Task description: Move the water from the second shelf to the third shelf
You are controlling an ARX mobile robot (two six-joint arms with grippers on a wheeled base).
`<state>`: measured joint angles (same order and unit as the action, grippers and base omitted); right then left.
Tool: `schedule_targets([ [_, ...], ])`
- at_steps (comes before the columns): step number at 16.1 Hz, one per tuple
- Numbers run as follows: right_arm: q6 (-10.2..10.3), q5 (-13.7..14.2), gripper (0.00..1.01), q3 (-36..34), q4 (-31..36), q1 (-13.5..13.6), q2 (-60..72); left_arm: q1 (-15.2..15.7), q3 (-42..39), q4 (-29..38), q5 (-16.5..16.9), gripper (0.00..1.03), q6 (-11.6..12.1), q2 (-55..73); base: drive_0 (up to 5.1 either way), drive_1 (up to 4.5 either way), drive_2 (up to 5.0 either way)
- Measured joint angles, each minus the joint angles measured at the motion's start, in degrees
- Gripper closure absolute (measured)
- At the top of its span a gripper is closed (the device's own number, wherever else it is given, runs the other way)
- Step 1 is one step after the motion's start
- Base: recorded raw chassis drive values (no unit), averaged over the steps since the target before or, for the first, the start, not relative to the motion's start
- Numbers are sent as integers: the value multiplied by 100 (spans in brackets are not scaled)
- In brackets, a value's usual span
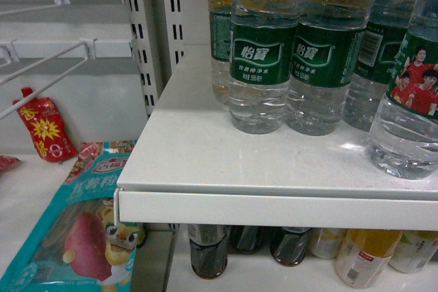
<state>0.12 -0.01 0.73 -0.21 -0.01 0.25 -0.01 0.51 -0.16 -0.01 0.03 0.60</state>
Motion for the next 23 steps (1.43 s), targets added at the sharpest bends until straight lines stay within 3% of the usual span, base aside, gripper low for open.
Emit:
schedule_targets([
  [1, -2, 0, 97, 0, 2, 0, 0, 0, 0, -2, 0, 5, 0, 0, 0, 0, 0],
  [2, 0, 0, 87, 0, 2, 0, 0, 0, 0, -2, 0, 5, 0, 0, 0, 0, 0],
  [9, 2, 0, 1, 0, 2, 0, 0, 0, 0, 0, 0, 5, 0, 0, 0, 0, 0],
  [23, 0, 2, 3, 0, 2, 0, 0, 0, 0, 7, 0, 5, 0, 0, 0, 0, 0],
])
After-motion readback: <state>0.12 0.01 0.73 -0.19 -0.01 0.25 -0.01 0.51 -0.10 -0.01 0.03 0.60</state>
